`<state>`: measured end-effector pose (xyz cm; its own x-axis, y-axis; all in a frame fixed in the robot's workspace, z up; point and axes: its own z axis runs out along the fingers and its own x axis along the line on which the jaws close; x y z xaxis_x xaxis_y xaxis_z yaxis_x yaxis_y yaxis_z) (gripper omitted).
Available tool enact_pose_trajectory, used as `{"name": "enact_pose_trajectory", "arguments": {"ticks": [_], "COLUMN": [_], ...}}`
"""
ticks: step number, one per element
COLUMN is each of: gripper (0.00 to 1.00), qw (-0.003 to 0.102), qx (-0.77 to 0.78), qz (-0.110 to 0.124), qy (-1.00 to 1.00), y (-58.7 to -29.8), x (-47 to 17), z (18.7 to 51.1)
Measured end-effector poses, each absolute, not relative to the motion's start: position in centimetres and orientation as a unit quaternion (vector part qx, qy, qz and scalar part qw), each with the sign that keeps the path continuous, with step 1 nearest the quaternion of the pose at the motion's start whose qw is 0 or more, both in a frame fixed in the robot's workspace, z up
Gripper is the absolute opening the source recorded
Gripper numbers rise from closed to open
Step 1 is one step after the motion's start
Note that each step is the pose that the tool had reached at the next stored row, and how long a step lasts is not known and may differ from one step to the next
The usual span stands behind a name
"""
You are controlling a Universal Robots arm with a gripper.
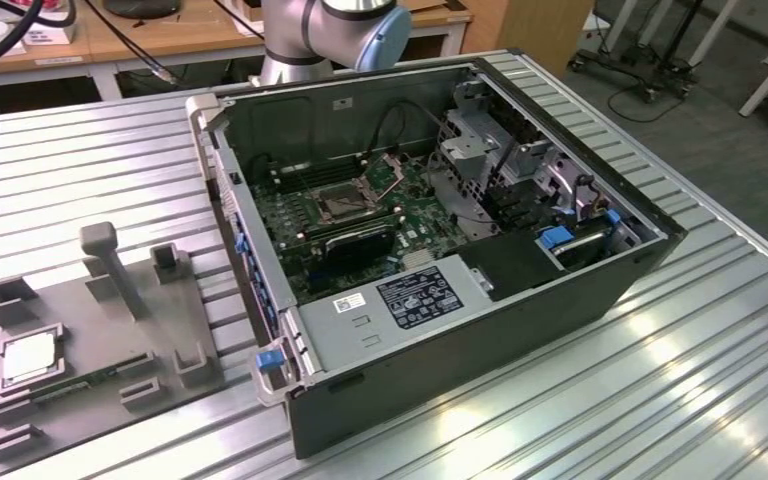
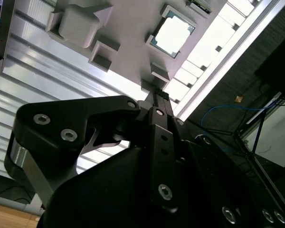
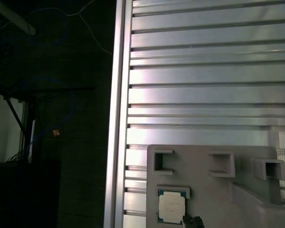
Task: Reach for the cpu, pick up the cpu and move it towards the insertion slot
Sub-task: 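Reach for the cpu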
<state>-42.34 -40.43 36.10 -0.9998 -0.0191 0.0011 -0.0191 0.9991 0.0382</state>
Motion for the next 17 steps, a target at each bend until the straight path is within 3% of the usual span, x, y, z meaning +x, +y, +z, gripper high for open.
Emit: {"name": "enact_pose_trajectory", "arguments": {"ticks": [17], "gripper": [0.11], "qw": [0.001], "qx": [0.01], "qz": [-0.019], "qy": [-1.0], "y": [-40.42], "x": [-42.98], "z": [36.06]}}
